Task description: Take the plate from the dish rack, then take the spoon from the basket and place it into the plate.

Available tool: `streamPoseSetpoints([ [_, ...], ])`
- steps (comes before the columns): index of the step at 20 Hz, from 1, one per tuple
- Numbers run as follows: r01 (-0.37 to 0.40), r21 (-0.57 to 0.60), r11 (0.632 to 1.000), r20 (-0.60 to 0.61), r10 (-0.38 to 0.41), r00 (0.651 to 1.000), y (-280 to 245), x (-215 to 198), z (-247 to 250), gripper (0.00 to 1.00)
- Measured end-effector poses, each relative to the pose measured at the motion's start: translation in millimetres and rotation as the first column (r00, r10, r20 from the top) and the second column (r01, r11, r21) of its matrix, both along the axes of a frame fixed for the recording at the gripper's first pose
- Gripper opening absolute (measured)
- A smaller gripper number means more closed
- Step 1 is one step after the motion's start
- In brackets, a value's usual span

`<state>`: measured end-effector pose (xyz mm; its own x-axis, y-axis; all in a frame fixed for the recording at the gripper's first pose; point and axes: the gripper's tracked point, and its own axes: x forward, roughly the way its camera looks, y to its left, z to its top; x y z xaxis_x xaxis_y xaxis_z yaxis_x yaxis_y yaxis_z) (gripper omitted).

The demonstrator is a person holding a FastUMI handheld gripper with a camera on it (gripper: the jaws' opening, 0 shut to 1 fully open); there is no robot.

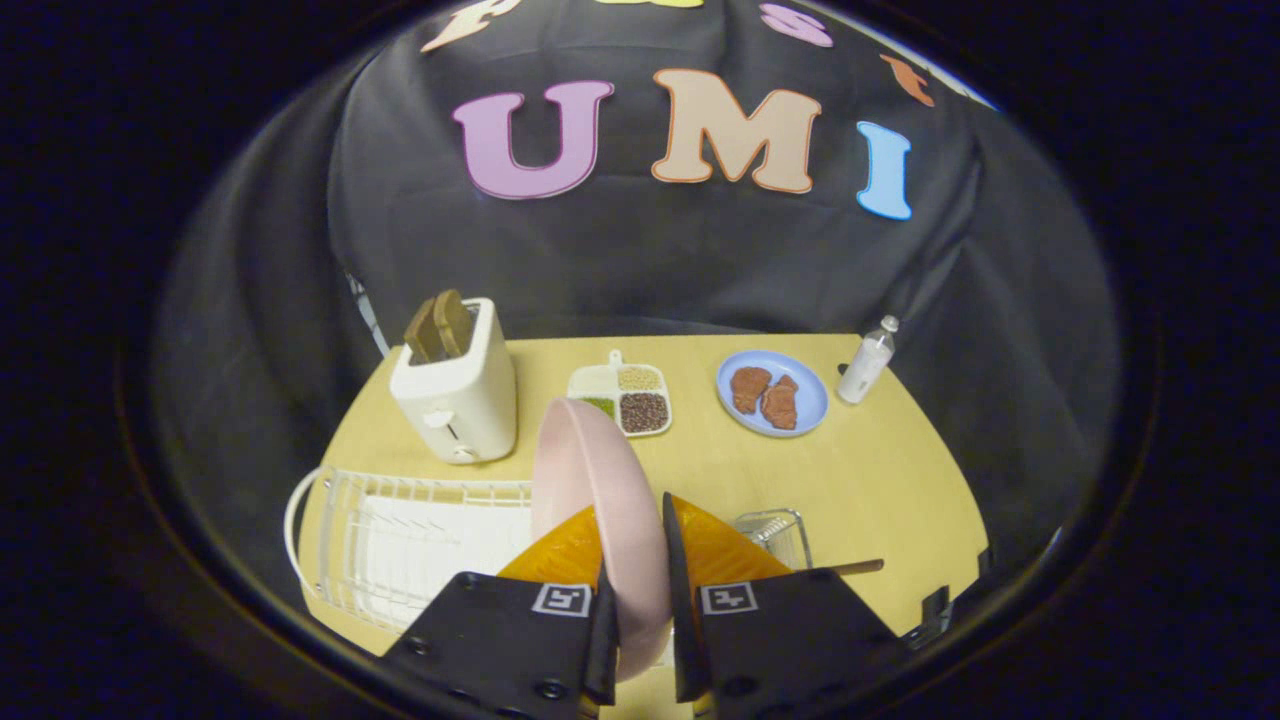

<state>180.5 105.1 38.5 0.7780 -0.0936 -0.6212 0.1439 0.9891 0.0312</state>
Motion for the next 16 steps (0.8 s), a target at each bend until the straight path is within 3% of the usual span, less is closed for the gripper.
streamPoseSetpoints([
  [6, 0.178, 0.052, 0.983, 0.097, -0.182, 0.978, -62.8, -55.5, 29.6, 0.25],
  [16, 0.427, 0.182, 0.886, 0.209, -0.459, 0.863, -141.5, -180.0, 10.6, 0.25],
])
